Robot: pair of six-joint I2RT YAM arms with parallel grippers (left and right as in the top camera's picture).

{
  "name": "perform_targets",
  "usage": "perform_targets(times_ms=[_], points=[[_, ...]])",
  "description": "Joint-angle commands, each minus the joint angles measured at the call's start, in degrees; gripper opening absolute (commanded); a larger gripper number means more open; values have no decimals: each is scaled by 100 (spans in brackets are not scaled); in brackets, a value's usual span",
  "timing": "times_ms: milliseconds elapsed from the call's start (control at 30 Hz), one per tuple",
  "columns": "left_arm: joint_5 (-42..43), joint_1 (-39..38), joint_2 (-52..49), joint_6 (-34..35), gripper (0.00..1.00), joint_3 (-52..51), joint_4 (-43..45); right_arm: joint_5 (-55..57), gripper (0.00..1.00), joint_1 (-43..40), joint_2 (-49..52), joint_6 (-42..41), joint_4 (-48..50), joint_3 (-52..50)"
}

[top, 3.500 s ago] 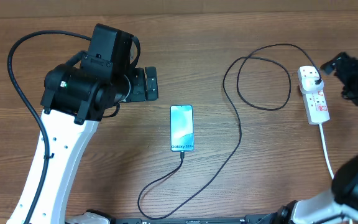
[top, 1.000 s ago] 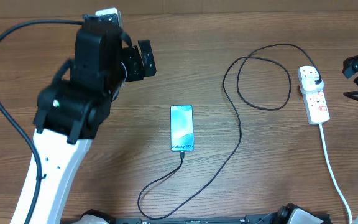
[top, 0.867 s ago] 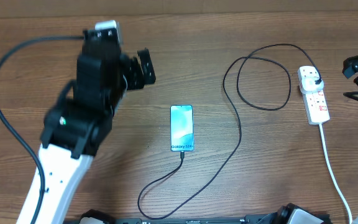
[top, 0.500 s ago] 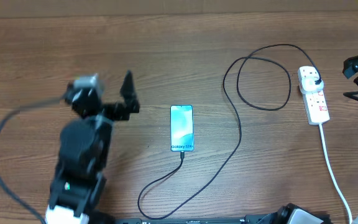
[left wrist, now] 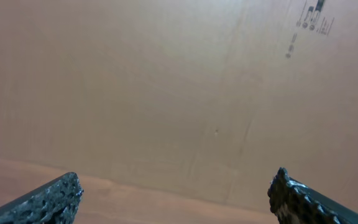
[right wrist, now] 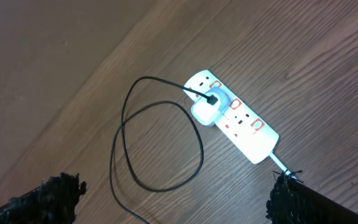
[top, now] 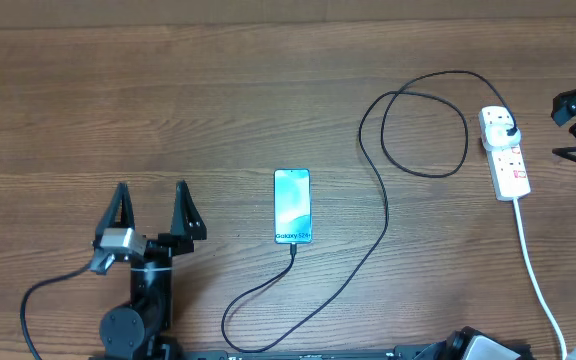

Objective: Plug charger to phone and switch on socket

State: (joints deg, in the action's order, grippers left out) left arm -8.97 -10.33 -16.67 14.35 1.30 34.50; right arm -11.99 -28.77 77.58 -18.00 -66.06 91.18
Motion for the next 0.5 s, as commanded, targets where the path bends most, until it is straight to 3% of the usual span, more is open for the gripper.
perform_targets(times_ms=[0,200,467], points=[[107,166,494,-153,100,-101,-116,42,100,22,-11,0,26,114],[111,442,938,-153,99,-101,-442,42,100,22,-11,0,24,114],[306,605,1644,-177,99,-103,-1838,42,100,22,-11,0,24,114]])
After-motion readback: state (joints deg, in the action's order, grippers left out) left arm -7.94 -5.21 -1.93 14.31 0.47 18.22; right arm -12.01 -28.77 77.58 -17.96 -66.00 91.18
